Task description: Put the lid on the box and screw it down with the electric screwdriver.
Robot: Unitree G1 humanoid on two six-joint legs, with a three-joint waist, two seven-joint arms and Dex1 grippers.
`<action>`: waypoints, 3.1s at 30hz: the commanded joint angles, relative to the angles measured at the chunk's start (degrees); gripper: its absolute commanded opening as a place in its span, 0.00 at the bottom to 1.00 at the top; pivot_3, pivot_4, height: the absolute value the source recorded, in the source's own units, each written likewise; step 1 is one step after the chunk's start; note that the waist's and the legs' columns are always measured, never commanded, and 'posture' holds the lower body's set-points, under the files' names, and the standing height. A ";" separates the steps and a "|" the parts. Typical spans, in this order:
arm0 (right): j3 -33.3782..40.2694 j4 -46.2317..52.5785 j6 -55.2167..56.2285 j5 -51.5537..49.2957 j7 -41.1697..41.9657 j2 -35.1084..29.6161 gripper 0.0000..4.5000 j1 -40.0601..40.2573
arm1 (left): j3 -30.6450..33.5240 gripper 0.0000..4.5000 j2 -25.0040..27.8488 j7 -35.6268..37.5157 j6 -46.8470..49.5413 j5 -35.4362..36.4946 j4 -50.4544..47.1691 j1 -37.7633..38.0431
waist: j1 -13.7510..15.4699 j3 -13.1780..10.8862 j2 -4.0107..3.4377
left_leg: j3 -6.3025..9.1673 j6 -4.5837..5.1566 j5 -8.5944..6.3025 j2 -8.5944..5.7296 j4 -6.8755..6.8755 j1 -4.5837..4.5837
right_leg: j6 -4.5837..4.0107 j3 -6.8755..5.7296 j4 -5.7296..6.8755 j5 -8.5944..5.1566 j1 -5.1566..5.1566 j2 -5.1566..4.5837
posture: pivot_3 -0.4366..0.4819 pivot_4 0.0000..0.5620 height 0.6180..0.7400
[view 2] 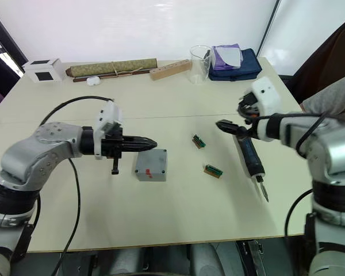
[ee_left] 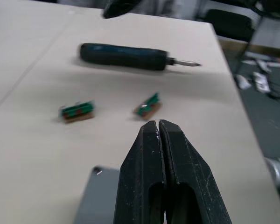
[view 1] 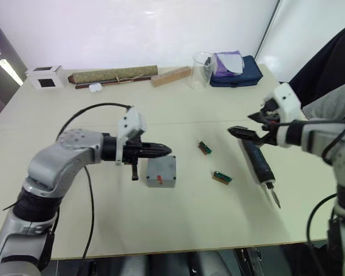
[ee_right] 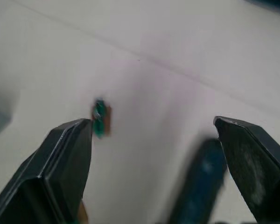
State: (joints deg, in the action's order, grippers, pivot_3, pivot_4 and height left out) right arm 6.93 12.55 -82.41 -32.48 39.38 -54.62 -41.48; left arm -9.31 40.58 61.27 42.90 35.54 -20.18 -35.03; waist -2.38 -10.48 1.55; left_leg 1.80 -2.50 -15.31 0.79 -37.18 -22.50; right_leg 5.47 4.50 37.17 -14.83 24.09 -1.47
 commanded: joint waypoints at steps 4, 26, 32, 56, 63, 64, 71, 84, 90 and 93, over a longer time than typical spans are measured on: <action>-12.23 -9.30 -8.95 -2.83 5.80 -10.02 0.99 -6.44 | -2.74 0.00 0.18 2.99 -4.53 -3.08 -1.94 -2.01 | -0.22 -0.04 -0.07 | -0.10 0.00 0.00 0.00 -0.01 -0.01 | 0.02 0.09 0.00 0.00 0.04 0.00 | 0.48 0.27 1.00; -41.78 -36.02 4.55 11.90 22.02 -3.64 0.89 -15.35 | -1.78 0.00 0.72 -1.50 -0.91 -2.41 -7.89 0.88 | -0.17 -0.12 -0.11 | -0.11 0.00 0.00 -0.02 -0.16 -0.21 | 0.05 0.09 0.02 0.01 0.23 -0.02 | 0.48 0.27 1.00; -45.28 -37.79 6.59 15.68 26.88 -2.73 0.49 -15.78 | -1.70 0.00 0.66 -2.55 -0.62 -2.14 -8.61 1.51 | -0.21 -0.11 -0.11 | -0.09 0.00 0.00 0.00 -0.22 -0.20 | 0.06 0.08 0.04 0.02 0.21 0.00 | 0.48 0.27 1.00; 17.94 -11.38 14.13 -1.43 -0.28 22.37 0.47 -15.88 | 3.92 0.00 4.96 -1.32 -5.22 -6.89 5.48 5.10 | -1.48 -0.57 -0.73 | 0.00 -0.05 0.05 0.06 -0.01 -0.92 | -0.03 0.03 0.17 0.13 1.00 0.03 | 0.48 0.27 1.00; 15.44 14.29 21.32 -9.31 -11.26 42.71 0.47 -3.51 | 2.07 0.00 3.10 -3.50 -5.84 -9.86 8.13 3.37 | -0.03 -0.59 -0.76 | 0.04 -0.14 0.10 -0.04 -0.40 -1.01 | 0.05 0.00 0.48 0.19 1.02 -0.12 | 0.48 0.27 1.00; 11.12 16.39 24.80 -6.93 -12.06 44.69 0.47 -1.03 | 1.29 0.00 2.42 -3.74 -5.94 -10.42 8.83 2.81 | 0.12 -0.58 -0.75 | 0.07 -0.14 0.10 -0.06 -0.54 -1.01 | 0.07 -0.02 0.53 0.20 0.95 -0.13 | 0.48 0.27 1.00; -5.29 16.92 40.42 2.54 -12.27 47.58 0.47 9.56 | -1.87 0.00 2.16 -2.06 -5.07 -11.56 6.32 5.47 | -0.28 -0.56 -0.73 | 0.15 -0.13 0.10 -0.05 -0.76 -0.86 | 0.08 -0.11 0.50 0.20 0.66 -0.04 | 0.48 0.27 1.00; -13.27 9.21 55.81 13.87 -12.12 43.89 0.47 14.26 | -4.48 0.00 1.29 -3.20 -7.50 -16.35 9.40 7.83 | -0.14 -0.55 -0.71 | 0.17 -0.13 0.10 -0.06 -0.82 -0.79 | 0.08 -0.12 0.59 0.20 0.60 -0.04 | 0.48 0.27 1.00; -13.85 8.70 57.22 14.47 -11.15 42.86 0.47 15.94 | -4.11 0.00 1.36 -2.90 -7.75 -16.20 9.59 8.37 | -0.16 -0.53 -0.69 | 0.18 -0.13 0.10 -0.05 -0.82 -0.70 | 0.08 -0.12 0.59 0.20 0.51 -0.03 | 0.48 0.27 1.00; -15.65 9.10 58.01 15.61 -9.32 40.98 0.47 17.44 | -4.01 0.00 1.28 -2.98 -7.71 -16.16 9.68 8.45 | -0.16 -0.52 -0.70 | 0.18 -0.13 0.10 -0.05 -0.82 -0.62 | 0.08 -0.12 0.59 0.19 0.44 -0.03 | 0.48 0.27 1.00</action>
State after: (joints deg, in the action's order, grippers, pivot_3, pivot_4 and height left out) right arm -7.72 19.56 -26.24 -18.07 28.74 -12.50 -24.58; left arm -12.28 41.51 58.46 34.30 21.16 -11.92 -27.85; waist -2.54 -11.01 0.85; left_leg 1.98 -2.64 -15.21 0.74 -38.00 -23.10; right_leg 5.55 4.38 37.76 -14.64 24.51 -1.50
